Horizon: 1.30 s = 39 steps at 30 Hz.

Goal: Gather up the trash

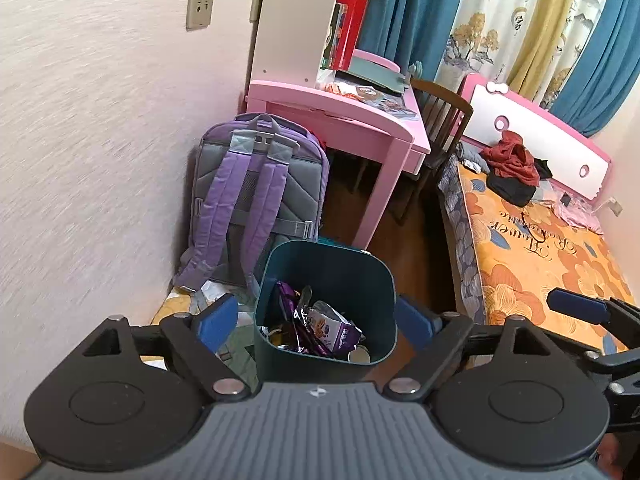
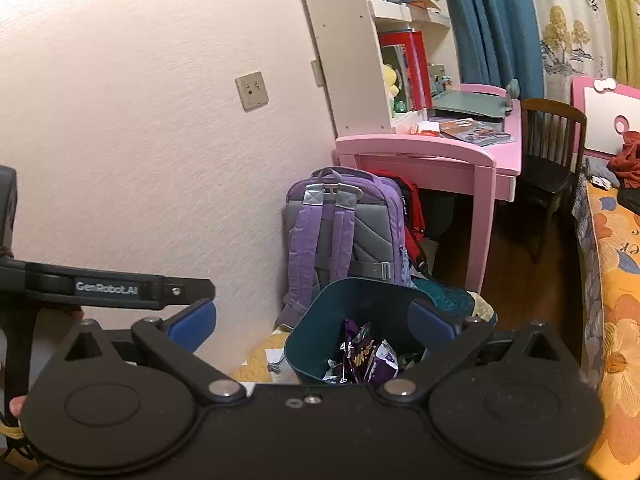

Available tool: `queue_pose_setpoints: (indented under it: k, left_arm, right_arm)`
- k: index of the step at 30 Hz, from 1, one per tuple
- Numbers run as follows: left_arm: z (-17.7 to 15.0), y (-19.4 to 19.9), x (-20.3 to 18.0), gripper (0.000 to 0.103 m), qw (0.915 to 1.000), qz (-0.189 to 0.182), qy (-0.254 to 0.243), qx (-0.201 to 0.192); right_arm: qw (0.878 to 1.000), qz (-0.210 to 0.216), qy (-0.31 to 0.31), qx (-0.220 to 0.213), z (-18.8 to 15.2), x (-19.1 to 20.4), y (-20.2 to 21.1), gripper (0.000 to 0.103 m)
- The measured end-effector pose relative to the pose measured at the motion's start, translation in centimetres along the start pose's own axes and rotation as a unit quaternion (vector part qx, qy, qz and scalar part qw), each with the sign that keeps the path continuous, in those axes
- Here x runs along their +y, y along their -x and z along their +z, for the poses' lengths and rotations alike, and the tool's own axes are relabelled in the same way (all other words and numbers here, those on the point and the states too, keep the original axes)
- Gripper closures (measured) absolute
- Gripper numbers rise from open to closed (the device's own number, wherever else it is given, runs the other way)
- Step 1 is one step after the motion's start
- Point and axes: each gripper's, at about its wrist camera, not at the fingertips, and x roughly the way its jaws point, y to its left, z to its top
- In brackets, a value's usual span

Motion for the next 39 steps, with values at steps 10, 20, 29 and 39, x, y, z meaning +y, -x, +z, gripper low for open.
queue_pose_setpoints:
  k: [10,20,29,39]
  left_arm:
    - [-0.8,1.6,-0.9,0.000,0.9993,0.003,-0.033,-0.016]
    - [-0.9,3.1,-0.9,0.000,0.9978,0.008,-0.050,-0.043]
    - [-0.9,3.5,-1.4,0.000,0.9964,0.015,-0.067,-0.048]
    - [-1.5,3.7,-1.8,0.000,0.9964,0.025,-0.068,-0.043]
  right_arm:
    - [1.000,-0.008,0.001,-0.010,-1.1,1.1,0.8,0.000]
    - [0.999,-0.013,0.008,-0.029,-1.2,1.5,1.7,0.000]
    - [0.999,-0.017,-0.021,-0.039,-1.2,0.9,2.3,0.000]
    - [0.999,-0.016,-0.026,-0.035,-1.3,1.0,2.3,0.000]
